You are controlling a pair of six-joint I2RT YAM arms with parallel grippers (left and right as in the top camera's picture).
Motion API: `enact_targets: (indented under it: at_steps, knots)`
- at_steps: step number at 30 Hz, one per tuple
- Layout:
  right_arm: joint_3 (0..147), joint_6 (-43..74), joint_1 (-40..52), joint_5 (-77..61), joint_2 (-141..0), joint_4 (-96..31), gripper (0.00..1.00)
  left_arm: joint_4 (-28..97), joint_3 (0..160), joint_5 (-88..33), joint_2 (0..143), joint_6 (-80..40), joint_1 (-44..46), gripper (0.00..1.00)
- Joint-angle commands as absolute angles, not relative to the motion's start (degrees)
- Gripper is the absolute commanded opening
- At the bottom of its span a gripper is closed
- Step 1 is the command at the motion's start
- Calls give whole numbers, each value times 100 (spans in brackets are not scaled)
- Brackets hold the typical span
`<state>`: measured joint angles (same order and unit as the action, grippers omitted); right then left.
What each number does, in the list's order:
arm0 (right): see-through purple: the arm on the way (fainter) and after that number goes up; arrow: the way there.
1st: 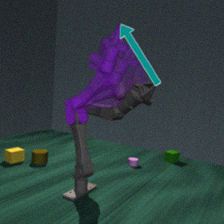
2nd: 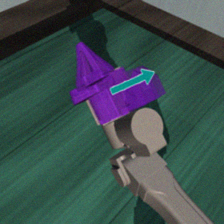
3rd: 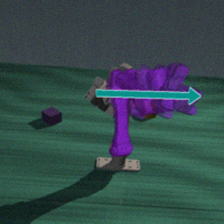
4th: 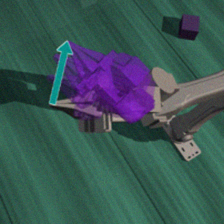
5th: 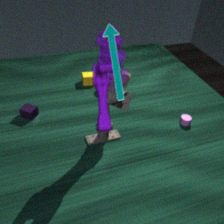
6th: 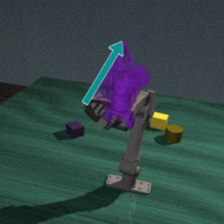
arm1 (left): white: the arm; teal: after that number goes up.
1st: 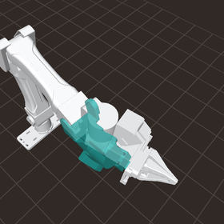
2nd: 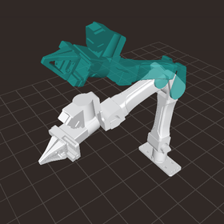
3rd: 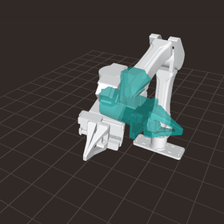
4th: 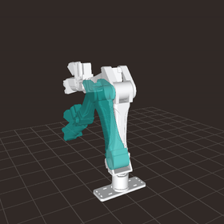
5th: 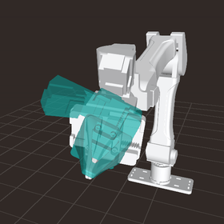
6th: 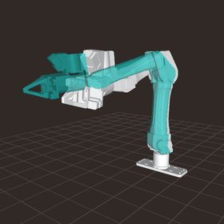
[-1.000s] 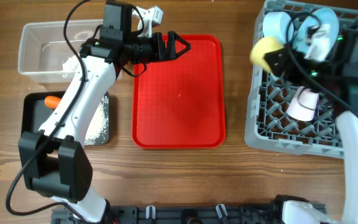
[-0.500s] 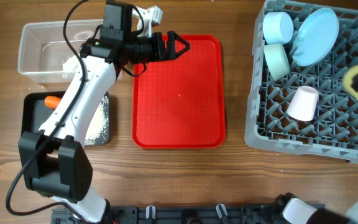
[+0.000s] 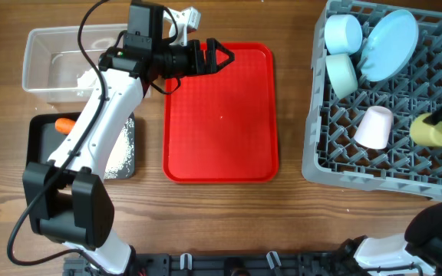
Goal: Sort waste into correct bins and load items into the dishwasher rack
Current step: 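Set the yellow cup upside down in the rack beside the pink cup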
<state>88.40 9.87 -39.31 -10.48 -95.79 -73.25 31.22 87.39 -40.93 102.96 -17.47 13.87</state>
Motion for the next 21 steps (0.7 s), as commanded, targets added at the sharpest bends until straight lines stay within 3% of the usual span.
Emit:
enact_targets:
  at_steps: [1, 13, 14, 18, 21]
  knots:
    - [8860, 858, -3695, -985, -9734, -7314, 51, 3105, 8809, -4056, 10217, -1717, 1372, 100]
    - [8694, 945, -3417, -489, -10256, -7456, 52, 3105, 8809, -4056, 10217, -1715, 1372, 100]
    - [8630, 947, -3417, -491, -10259, -7413, 68, 3107, 8809, -4056, 10217, -1715, 1372, 100]
    - [8586, 961, -3417, -493, -10259, -7371, 99, 3105, 8809, -4056, 10217, -1715, 1372, 100]
    - [8586, 1028, -3417, -493, -10259, -7354, 100, 3107, 8809, -4056, 10217, -1717, 1372, 100]
